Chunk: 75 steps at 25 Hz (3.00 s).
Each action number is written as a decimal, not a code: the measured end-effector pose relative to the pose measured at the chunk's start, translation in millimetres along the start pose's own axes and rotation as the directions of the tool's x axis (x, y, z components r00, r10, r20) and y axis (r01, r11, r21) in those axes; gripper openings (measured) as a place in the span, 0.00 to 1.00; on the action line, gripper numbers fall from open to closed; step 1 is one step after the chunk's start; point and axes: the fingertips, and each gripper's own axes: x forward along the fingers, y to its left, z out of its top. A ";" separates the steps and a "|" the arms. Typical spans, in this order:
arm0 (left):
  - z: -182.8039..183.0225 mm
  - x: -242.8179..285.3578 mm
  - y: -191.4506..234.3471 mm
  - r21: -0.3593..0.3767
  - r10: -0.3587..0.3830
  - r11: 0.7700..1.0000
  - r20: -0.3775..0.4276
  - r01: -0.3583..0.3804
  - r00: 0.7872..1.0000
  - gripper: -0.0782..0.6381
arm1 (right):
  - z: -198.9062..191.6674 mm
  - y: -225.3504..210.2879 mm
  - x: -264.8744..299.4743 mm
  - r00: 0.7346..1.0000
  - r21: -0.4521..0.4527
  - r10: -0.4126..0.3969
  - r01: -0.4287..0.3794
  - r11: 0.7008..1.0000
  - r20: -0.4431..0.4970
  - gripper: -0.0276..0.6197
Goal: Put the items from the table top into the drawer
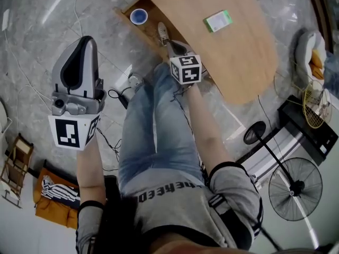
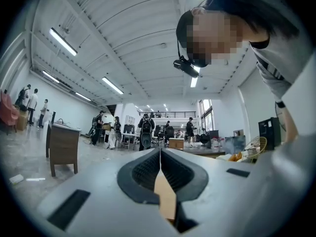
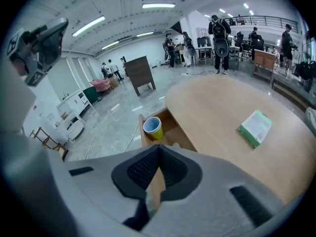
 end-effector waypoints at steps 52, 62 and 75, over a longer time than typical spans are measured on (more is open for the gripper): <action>209.8 -52.3 -161.0 0.062 0.068 0.995 0.117 -0.076 0.991 0.12 | 190.5 42.0 -443.8 0.782 -0.196 -0.011 0.171 0.966 0.623 0.04; 241.4 -67.8 -197.2 0.081 0.077 0.993 0.158 -0.091 0.984 0.12 | 196.0 40.7 -512.2 0.704 -0.179 -0.012 0.198 0.964 0.710 0.04; 264.3 -80.3 -216.4 0.091 0.113 0.987 0.186 -0.131 0.976 0.12 | 209.5 42.2 -565.7 0.596 -0.174 -0.001 0.236 0.956 0.803 0.04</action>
